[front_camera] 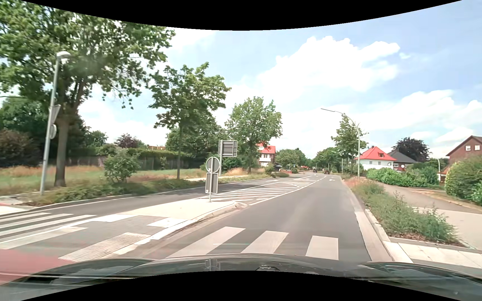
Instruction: Follow the waypoints while adhering to traffic rules and regulations
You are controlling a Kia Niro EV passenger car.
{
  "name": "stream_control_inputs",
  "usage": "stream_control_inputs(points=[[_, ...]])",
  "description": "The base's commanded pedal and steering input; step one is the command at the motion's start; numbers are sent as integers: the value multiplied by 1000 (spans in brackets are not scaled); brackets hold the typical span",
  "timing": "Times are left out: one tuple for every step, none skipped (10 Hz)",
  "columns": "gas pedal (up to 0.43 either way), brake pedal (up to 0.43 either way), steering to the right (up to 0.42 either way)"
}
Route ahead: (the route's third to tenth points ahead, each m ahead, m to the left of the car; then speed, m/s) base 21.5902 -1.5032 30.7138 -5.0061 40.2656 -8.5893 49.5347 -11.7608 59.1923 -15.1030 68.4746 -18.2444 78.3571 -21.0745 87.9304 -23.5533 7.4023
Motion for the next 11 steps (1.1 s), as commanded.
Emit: stream_control_inputs(points=[[209,0,175],[220,0,159],[220,0,146],[220,0,138],[220,0,129],[220,0,115],[220,0,100],[220,0,77],[220,0,65],[220,0,65],[220,0,65]])
